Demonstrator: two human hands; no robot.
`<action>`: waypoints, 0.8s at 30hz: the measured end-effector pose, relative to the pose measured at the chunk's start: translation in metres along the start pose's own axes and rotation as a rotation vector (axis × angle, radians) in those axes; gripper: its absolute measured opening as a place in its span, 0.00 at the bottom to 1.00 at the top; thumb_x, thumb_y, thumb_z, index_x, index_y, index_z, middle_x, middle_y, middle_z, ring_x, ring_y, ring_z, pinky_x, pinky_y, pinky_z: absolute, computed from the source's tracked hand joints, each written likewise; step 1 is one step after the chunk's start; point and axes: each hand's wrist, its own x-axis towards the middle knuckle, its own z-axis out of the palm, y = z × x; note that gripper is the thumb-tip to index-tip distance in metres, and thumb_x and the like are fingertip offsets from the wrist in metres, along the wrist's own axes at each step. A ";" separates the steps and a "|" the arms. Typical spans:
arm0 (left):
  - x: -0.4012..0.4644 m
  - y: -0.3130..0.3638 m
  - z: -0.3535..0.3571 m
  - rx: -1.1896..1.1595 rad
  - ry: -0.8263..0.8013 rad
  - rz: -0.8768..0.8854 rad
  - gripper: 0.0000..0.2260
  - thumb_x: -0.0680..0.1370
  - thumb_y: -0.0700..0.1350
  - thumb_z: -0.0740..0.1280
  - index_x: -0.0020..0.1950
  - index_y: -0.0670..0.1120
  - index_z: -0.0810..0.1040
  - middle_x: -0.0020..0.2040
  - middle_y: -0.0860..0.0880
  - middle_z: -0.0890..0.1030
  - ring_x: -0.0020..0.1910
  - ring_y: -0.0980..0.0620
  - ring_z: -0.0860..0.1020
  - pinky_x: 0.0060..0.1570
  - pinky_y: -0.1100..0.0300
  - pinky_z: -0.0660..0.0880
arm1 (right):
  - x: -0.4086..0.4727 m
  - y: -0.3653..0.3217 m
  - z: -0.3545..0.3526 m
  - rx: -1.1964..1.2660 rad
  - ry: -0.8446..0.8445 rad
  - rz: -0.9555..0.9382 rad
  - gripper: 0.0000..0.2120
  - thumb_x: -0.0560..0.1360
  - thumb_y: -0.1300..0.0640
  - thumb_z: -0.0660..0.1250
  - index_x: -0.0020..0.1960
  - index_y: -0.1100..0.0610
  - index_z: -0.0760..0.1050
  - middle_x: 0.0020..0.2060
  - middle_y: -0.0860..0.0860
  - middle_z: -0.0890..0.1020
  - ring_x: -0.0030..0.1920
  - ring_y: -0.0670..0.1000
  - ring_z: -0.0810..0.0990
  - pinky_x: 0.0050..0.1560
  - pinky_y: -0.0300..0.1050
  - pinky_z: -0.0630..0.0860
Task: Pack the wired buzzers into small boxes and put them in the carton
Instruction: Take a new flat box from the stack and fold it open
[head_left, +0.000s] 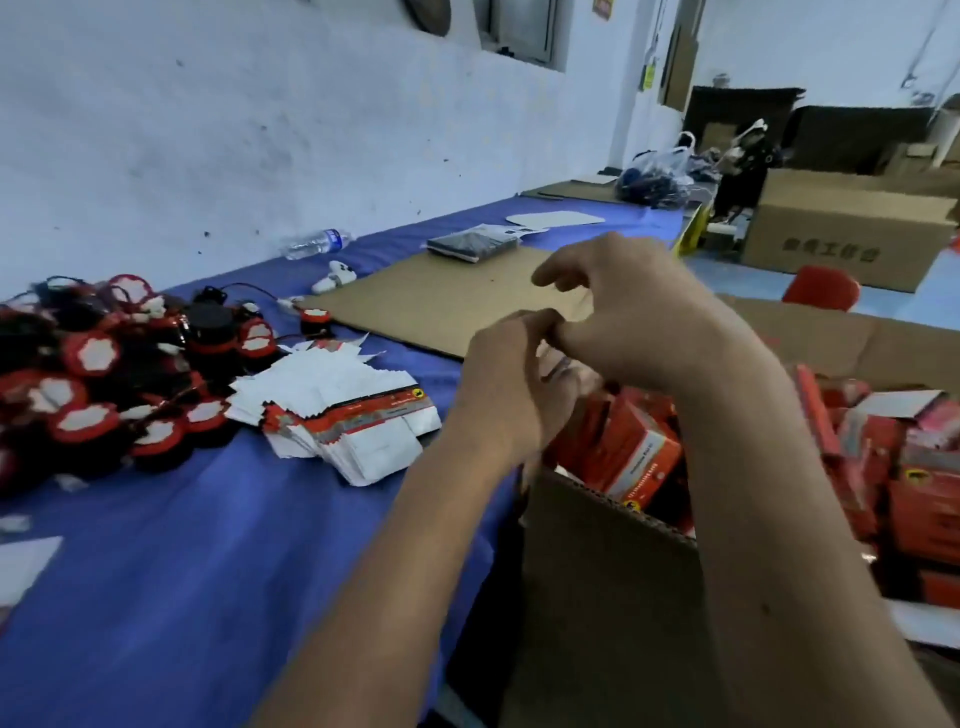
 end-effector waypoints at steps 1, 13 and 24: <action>-0.008 -0.013 -0.016 0.022 0.066 -0.050 0.03 0.74 0.40 0.70 0.45 0.48 0.79 0.40 0.52 0.82 0.40 0.61 0.79 0.40 0.66 0.73 | 0.007 -0.021 0.018 0.048 0.004 -0.042 0.23 0.73 0.60 0.70 0.67 0.47 0.78 0.58 0.49 0.82 0.62 0.50 0.79 0.60 0.46 0.77; -0.099 -0.166 -0.134 0.223 0.617 -0.698 0.11 0.72 0.32 0.66 0.43 0.49 0.77 0.39 0.57 0.78 0.44 0.50 0.78 0.34 0.66 0.65 | 0.061 -0.146 0.240 0.257 -0.029 -0.024 0.16 0.73 0.52 0.72 0.59 0.56 0.80 0.55 0.56 0.84 0.60 0.60 0.78 0.57 0.53 0.76; -0.091 -0.190 -0.140 0.545 0.670 -0.743 0.09 0.75 0.38 0.68 0.55 0.46 0.77 0.61 0.44 0.74 0.61 0.42 0.70 0.47 0.52 0.68 | 0.065 -0.167 0.282 0.375 0.126 -0.178 0.19 0.77 0.51 0.70 0.64 0.57 0.76 0.60 0.56 0.80 0.63 0.58 0.73 0.63 0.52 0.70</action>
